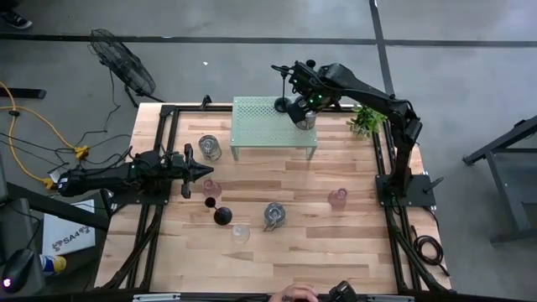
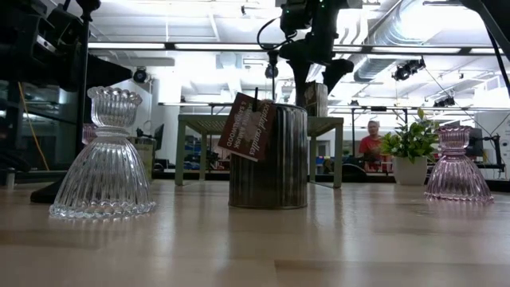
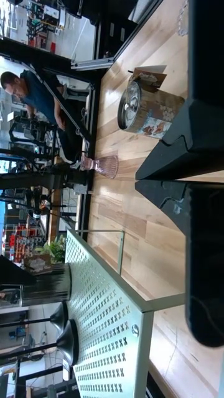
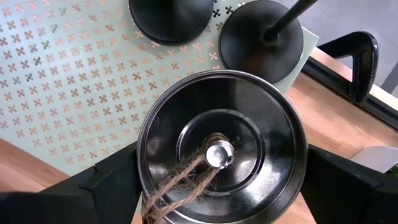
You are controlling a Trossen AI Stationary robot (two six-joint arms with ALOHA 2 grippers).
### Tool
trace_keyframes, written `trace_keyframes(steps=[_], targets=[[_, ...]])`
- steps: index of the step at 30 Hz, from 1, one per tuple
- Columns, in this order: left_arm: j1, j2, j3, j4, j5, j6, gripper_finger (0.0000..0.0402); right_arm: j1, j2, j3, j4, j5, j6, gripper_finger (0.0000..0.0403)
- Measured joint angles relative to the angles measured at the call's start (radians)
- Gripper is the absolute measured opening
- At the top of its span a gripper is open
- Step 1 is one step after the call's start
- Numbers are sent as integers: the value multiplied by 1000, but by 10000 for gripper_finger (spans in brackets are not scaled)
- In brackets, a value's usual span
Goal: Pick & Place candle stick holders
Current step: Put the bottom silver scented candle on the shelf
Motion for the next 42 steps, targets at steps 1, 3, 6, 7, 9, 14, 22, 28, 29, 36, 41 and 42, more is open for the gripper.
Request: trace_keyframes(steps=[1,3,6,7,9,14,22,28,29,36,41,42], targets=[[0,0,0,0,0,0,0,1,0,0,1,-1,-1,350],[0,0,0,0,0,0,0,2,0,0,2,-5,-7,350],[0,0,0,0,0,0,0,2,0,0,3,-7,-9,350],[0,0,0,0,0,0,0,2,0,0,4,-8,-9,350],[0,0,0,0,0,0,0,2,0,0,5,-10,-10,350],[0,0,0,0,0,0,0,2,0,0,5,-10,-21,353],[0,0,0,0,0,0,0,3,3,-3,24,-15,-24,392],[0,0,0,0,0,0,0,3,3,-3,30,-13,-25,397],[0,0,0,0,0,0,0,3,3,-3,30,-13,-25,397],[0,0,0,0,0,0,0,3,-3,-3,29,4,-26,398],[0,0,0,0,0,0,0,3,-14,-2,26,9,-26,398],[0,0,0,0,0,0,0,3,-15,-2,26,12,-26,398]])
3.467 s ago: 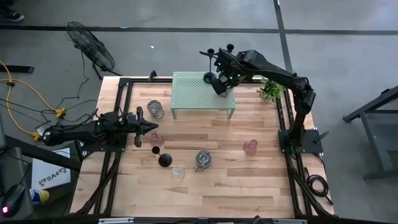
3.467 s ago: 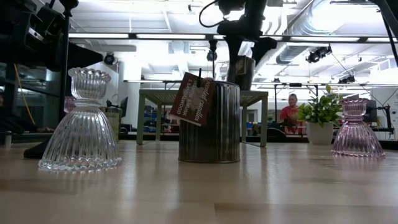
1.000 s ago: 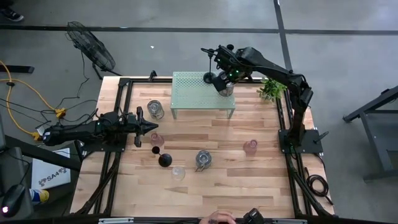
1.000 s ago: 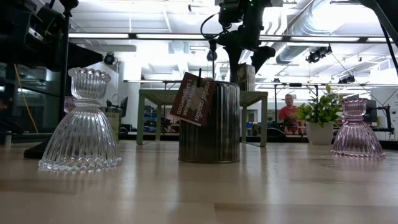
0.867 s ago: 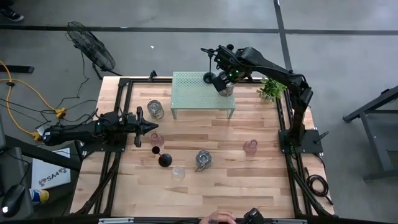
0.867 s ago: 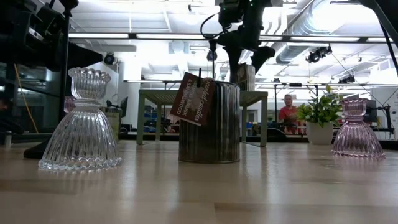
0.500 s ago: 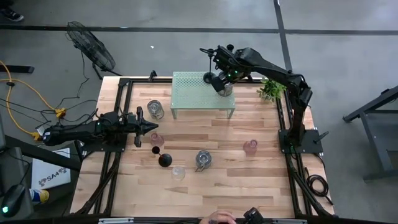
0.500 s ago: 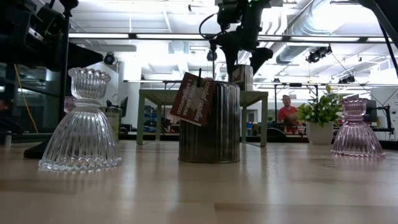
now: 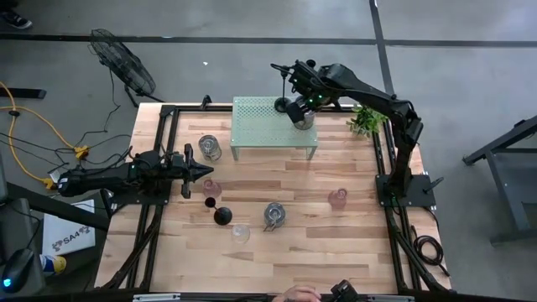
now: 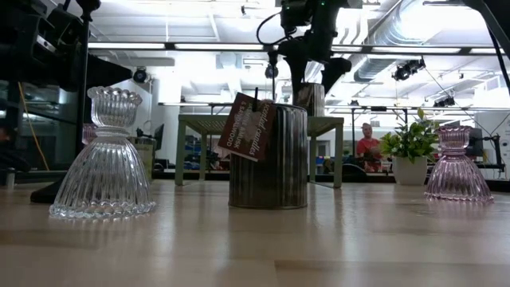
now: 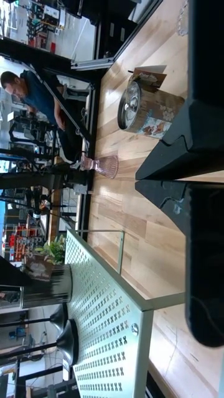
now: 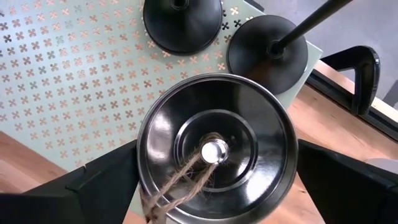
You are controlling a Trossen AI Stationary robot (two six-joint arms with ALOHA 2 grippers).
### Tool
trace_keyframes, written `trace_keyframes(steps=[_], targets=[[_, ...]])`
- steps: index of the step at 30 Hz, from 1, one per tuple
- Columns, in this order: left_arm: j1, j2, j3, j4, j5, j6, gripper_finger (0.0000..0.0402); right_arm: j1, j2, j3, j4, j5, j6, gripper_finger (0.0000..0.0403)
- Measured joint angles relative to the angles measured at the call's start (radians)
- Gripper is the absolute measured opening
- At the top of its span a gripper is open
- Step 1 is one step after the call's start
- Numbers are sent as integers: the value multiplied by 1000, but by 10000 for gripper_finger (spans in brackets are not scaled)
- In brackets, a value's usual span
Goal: Pick & Place candle stick holders
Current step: Put the bottom silver scented candle on the shelf
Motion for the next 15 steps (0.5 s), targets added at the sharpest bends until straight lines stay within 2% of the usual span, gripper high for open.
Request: trace_keyframes(steps=[15], targets=[[0,0,0,0,0,0,0,0,-2,1,16,1,-3,398]])
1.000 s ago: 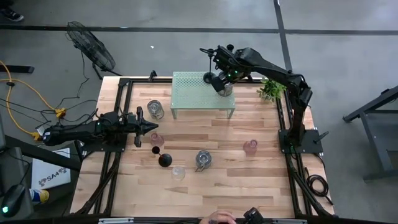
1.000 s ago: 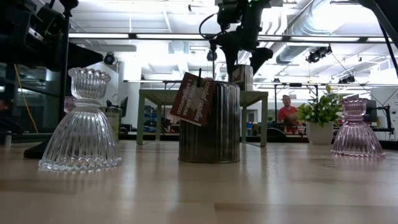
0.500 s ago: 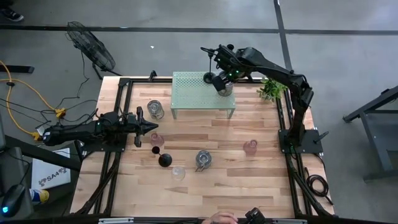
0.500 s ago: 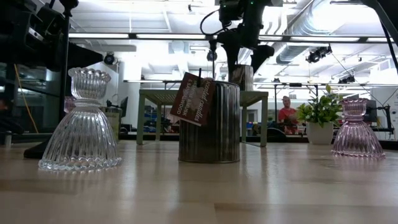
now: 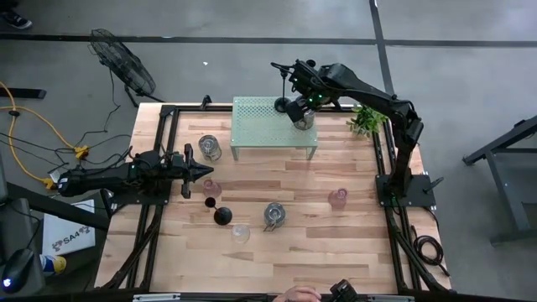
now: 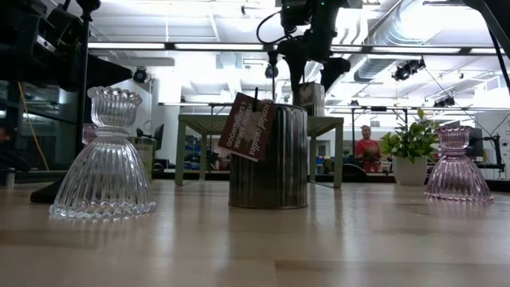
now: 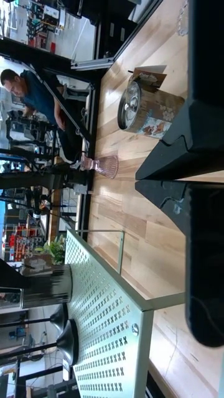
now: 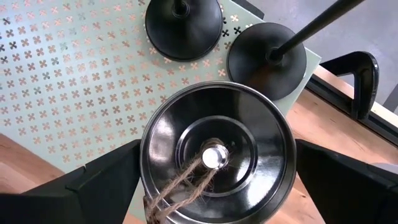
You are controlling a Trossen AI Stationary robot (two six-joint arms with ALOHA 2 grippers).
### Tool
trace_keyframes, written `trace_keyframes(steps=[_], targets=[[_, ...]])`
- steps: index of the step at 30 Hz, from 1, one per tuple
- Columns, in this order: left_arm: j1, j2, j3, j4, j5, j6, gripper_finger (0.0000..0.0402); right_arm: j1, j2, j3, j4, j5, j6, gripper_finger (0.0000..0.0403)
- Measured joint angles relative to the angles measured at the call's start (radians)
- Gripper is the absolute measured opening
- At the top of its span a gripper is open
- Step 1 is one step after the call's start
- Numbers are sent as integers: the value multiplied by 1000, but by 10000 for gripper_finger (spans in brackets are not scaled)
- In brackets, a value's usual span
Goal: Pick & Place candle stick holders
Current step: Put the bottom silver scented candle on the shelf
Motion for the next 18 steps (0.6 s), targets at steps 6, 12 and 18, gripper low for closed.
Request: trace_keyframes(steps=[6,12,18], targets=[[0,0,0,0,0,0,0,1,0,0,15,0,-2,398],[0,0,0,0,0,0,0,5,0,0,24,0,-15,398],[0,0,0,0,0,0,0,5,0,0,24,4,-15,398]])
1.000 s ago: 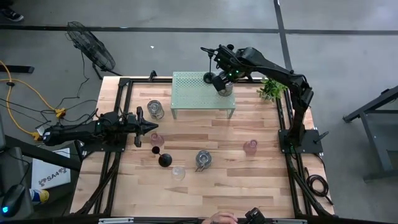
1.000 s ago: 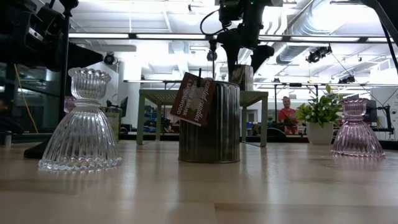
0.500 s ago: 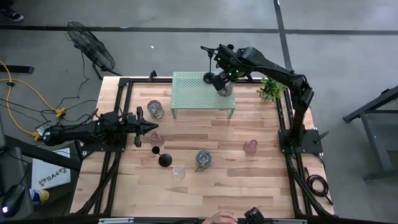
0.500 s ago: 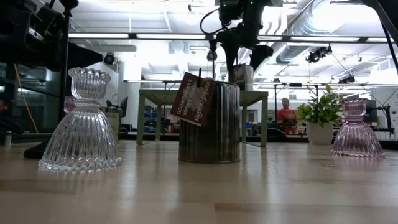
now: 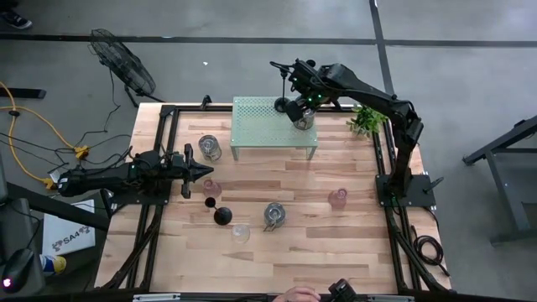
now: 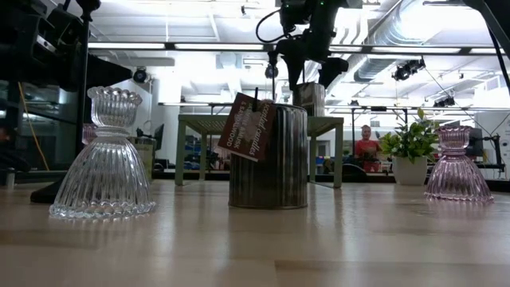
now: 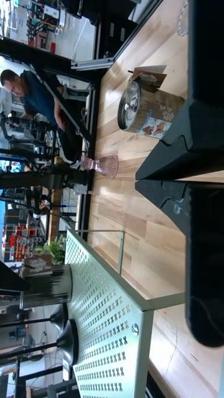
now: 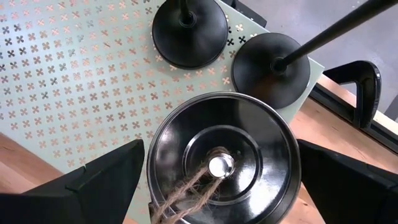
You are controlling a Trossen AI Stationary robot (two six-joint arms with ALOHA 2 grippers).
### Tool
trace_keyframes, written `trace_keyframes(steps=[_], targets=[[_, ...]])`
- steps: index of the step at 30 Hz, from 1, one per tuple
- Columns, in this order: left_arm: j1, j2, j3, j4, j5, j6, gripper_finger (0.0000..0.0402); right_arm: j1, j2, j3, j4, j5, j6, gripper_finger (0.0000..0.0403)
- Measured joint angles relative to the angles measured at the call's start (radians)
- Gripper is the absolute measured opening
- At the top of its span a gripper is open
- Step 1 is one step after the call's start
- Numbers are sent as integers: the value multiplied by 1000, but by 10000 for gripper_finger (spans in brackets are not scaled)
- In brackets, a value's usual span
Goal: Pick & Place candle stick holders
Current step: Put the bottom silver scented candle on the shelf, then put the black candle holder on the shelf aligned with the black candle holders
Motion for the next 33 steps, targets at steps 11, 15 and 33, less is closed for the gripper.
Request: trace_keyframes(steps=[11,15,33], targets=[[0,0,0,0,0,0,0,2,-4,1,5,23,0,398],[0,0,0,0,0,0,0,8,-16,1,7,27,1,398],[0,0,0,0,0,0,0,104,-143,1,-52,102,5,398]])
